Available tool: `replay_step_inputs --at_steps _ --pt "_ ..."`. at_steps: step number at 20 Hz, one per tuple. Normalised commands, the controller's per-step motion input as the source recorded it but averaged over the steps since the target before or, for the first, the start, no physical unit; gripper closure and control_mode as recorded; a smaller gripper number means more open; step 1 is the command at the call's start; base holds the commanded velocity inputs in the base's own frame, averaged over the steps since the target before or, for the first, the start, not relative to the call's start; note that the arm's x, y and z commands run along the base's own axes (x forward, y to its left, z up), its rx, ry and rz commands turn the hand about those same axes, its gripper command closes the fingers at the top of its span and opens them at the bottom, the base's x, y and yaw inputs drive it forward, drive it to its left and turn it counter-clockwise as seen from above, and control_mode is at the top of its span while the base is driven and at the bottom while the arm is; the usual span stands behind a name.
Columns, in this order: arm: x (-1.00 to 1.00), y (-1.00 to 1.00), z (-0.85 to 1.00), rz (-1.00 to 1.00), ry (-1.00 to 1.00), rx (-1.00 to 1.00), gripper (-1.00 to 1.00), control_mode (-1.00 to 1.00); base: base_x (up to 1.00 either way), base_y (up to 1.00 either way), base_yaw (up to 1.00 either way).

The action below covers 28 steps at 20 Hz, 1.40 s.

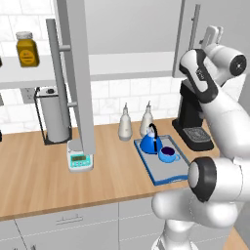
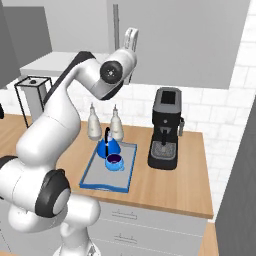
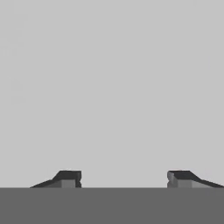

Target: Pick the kettle from the counter and place it on the tray. Then pick the mug from the cabinet and place it on the tray. Then close the cabinet doors.

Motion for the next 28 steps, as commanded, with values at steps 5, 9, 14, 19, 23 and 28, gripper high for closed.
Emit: replay_step_inputs --at_steps 5,9,14,19,23,28 --pt "-0.39 -0.09 0.0 0.07 -0.01 -0.03 -1.0 -1.0 0.0 0.0 0.0" --pt "-0.93 -0.15 0.12 0.15 -0.05 -0.05 -1.0 -1.0 0.0 0.0 0.0" --pt "-1.0 0.32 0.29 0.17 0.05 -0.17 -1.0 -1.0 0.0 0.0 0.0" --pt "-1.0 0.78 0.03 0.22 0.02 -0.18 -1.0 -1.0 0.0 0.0 0.0" --pt "-0.99 0.98 -0.01 0.3 0.0 -0.14 -1.0 -1.0 0.0 0.0 0.0" --pt "-0.84 1.0 -0.04 0.02 -0.04 -0.1 -1.0 -1.0 0.0 0.0 0.0"
